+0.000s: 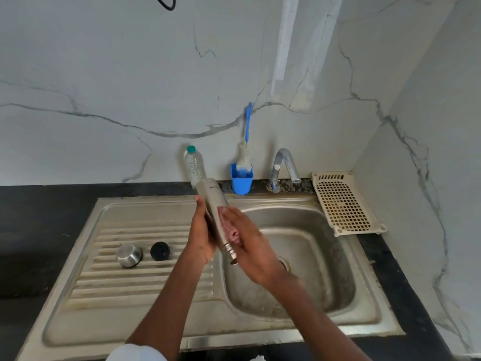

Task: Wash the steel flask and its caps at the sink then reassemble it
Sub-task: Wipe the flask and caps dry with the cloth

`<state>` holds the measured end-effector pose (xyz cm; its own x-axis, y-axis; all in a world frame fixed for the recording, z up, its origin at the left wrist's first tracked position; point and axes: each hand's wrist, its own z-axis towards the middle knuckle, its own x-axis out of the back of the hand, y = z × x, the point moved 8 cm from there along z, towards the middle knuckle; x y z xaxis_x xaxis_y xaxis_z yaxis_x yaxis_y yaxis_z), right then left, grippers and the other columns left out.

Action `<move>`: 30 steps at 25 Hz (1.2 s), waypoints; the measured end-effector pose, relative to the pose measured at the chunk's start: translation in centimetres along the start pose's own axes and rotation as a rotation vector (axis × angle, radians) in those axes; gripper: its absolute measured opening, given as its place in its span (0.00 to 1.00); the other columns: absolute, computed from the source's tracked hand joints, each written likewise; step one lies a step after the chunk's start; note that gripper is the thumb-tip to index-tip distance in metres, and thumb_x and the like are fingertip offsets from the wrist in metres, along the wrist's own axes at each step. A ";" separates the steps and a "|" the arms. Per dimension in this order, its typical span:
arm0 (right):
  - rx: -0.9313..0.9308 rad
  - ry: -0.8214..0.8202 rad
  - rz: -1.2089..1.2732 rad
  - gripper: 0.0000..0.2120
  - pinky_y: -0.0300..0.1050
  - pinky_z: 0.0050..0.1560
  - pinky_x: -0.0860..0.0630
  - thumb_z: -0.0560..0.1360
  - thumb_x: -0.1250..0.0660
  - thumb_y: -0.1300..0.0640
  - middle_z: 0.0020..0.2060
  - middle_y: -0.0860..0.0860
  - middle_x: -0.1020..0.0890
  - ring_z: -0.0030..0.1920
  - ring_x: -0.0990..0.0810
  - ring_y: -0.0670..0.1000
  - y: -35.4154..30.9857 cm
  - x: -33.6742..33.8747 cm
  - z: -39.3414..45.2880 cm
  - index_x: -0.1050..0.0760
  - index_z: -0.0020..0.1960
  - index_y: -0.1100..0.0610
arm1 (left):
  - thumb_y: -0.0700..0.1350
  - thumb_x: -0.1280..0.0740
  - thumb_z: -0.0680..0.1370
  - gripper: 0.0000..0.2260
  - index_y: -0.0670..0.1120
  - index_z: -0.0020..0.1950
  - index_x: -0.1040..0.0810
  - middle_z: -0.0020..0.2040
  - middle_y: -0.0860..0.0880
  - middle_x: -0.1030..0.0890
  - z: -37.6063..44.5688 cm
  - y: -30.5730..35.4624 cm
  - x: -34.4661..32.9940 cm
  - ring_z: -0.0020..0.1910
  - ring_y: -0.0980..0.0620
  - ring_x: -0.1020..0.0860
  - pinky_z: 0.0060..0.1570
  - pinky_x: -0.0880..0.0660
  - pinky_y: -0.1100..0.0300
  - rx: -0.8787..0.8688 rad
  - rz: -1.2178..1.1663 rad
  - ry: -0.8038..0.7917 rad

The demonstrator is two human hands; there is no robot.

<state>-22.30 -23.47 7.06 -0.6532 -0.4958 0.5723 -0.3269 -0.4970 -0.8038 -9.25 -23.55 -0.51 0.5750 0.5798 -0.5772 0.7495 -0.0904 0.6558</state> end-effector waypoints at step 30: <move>0.058 -0.103 0.090 0.33 0.53 0.83 0.51 0.86 0.41 0.48 0.83 0.38 0.57 0.83 0.58 0.43 -5.4 -1.6 4.1 0.56 0.85 0.45 | 0.65 0.43 0.84 0.31 0.42 0.73 0.24 0.64 0.40 0.18 -3.6 3.5 -1.1 0.63 0.42 0.18 0.68 0.23 0.45 -0.069 -0.179 -0.184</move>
<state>-16.66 -22.88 11.14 -0.6035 -0.6094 0.5142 -0.2284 -0.4858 -0.8437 -8.48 -21.53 4.15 0.4899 0.4236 -0.7619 0.8241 0.0599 0.5632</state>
